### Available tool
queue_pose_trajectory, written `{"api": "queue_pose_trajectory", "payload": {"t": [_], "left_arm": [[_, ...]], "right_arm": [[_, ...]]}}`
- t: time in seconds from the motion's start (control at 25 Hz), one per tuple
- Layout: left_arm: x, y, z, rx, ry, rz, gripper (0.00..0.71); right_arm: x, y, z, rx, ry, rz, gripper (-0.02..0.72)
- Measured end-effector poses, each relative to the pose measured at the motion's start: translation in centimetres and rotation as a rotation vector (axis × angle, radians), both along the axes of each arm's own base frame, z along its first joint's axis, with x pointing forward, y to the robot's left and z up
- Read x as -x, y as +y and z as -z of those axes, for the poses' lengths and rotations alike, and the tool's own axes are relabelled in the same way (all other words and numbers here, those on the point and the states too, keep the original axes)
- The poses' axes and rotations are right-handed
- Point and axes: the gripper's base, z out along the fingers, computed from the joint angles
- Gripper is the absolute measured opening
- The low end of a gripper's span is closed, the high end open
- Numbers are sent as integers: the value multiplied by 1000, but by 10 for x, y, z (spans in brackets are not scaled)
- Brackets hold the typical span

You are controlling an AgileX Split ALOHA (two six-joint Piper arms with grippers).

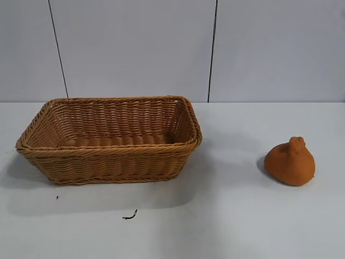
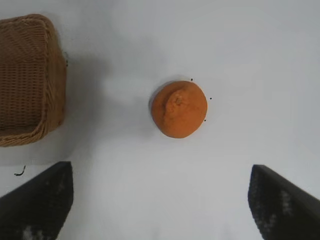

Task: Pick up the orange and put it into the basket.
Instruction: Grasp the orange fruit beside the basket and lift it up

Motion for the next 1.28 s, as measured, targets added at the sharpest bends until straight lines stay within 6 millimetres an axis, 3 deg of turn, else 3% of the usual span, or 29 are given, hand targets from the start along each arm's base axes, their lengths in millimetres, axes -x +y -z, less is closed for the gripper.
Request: {"api": "queue_pose_trajectory", "payload": {"t": [0.2,0.36,0.6,0.76,0.92,1.08,1.16,1.28], "left_arm": [[0,0,0,0,0,0,666],[0,0,0,0,0,0,666],[0,0,0,0,0,0,666],[0,0,0,0,0,0,666],[0,0,0,0,0,0,666],[0,0,0,0,0,0,666],[0,0,0,0,0,0,666],[0,0,0,0,0,0,666]], "right_arm": [[-24,0,65,-4,155,4,649],[-34,0,105,-7,222,12,649],[-44,-1,142,-3,222,21,649],[-47,0,152,-9,220,17,627],[-50,-1,152,-7,194,15,486],[-51,0,151,-11,183,19,156],[-51,0,146,-13,172,20,44],[-52,0,135,-14,153,18,44]]}}
